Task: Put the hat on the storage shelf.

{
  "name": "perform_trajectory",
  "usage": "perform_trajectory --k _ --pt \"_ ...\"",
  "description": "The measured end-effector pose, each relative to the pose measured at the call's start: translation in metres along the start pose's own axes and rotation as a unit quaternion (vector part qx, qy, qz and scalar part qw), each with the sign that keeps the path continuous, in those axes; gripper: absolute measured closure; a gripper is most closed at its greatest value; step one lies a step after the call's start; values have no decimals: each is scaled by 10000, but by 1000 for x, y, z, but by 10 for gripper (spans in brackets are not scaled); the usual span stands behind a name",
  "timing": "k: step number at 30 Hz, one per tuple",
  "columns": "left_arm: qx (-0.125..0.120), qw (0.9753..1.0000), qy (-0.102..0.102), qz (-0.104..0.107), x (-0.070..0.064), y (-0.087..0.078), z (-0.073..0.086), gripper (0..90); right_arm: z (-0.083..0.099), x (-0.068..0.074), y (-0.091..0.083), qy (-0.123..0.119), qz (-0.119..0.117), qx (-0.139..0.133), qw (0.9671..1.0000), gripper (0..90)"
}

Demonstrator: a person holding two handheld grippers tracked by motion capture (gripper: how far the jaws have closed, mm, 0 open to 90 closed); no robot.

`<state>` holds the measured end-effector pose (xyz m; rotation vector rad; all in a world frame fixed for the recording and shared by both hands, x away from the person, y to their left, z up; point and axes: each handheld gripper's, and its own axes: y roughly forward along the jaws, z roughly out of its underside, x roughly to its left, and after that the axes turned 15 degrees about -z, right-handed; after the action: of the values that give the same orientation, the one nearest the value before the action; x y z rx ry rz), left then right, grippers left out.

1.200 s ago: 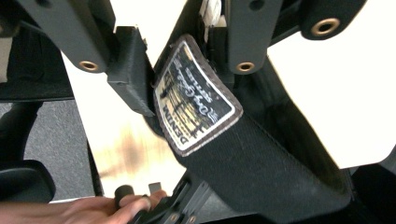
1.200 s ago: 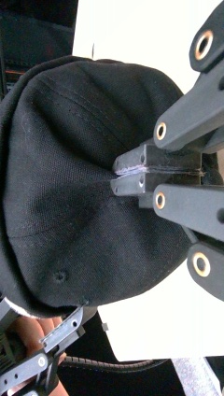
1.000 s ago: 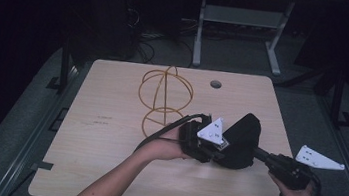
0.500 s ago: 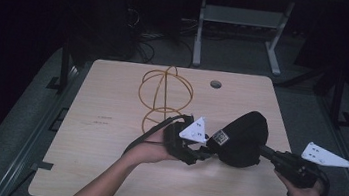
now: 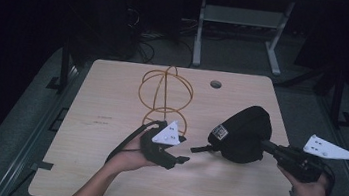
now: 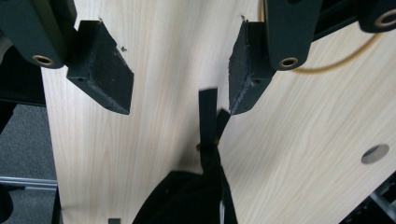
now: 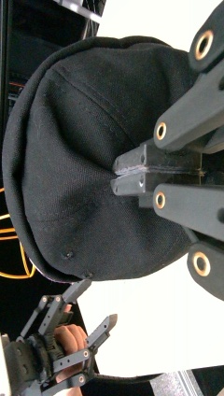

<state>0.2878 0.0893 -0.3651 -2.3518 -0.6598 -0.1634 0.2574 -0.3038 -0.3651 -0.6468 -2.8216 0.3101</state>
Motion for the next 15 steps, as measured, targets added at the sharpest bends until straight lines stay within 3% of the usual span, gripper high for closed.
perform_trajectory --k 15 --pt "74 9992 -308 -234 -4 -11 46 372 -23 2 4 -101 43 180 9998 899"
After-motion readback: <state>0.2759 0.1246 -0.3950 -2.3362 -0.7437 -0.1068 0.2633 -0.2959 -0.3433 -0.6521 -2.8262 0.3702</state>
